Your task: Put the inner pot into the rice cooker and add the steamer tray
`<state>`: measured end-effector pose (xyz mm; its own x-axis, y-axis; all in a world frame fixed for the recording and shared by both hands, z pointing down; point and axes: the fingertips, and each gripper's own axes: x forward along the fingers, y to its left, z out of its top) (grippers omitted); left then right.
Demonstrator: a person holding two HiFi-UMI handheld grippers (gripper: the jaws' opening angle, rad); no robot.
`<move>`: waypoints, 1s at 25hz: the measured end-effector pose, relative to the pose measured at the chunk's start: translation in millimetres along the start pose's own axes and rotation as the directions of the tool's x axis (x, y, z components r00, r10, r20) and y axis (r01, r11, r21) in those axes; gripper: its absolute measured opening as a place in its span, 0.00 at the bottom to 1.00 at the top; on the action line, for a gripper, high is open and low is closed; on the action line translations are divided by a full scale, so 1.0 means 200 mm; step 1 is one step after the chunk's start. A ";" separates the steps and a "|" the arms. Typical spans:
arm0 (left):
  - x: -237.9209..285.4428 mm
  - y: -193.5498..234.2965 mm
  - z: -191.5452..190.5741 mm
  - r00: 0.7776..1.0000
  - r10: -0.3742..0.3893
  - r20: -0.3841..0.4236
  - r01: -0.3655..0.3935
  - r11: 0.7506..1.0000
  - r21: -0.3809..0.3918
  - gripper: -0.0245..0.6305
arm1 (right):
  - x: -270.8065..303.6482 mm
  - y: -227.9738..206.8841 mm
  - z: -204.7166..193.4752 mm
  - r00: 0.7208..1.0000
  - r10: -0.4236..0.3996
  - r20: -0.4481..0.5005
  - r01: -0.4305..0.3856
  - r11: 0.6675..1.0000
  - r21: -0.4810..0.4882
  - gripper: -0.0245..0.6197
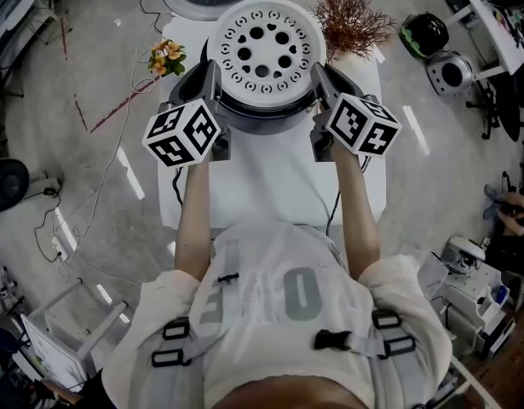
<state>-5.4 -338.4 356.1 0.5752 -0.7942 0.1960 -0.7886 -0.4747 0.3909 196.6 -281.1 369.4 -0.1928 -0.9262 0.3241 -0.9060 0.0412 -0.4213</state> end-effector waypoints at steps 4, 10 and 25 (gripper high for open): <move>0.01 -0.01 -0.04 0.999 0.026 -0.028 -0.024 0.998 0.061 0.10 | -0.01 -0.02 -0.02 0.999 -0.039 -0.010 0.038 0.997 -0.074 0.15; 0.05 0.02 -0.11 0.993 0.092 -0.080 -0.075 0.979 0.190 0.10 | 0.02 -0.05 -0.07 0.990 -0.130 -0.051 0.112 0.958 -0.265 0.19; 0.06 0.02 -0.13 0.987 0.132 -0.087 -0.107 0.963 0.248 0.09 | 0.00 -0.06 -0.08 0.986 -0.163 -0.034 0.142 0.930 -0.340 0.05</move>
<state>3.4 -340.5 383.4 0.4826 -0.8140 0.3233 -0.8748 -0.4660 0.1325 201.2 -275.9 389.0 -0.0554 -0.9070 0.4174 -0.9977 0.0342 -0.0581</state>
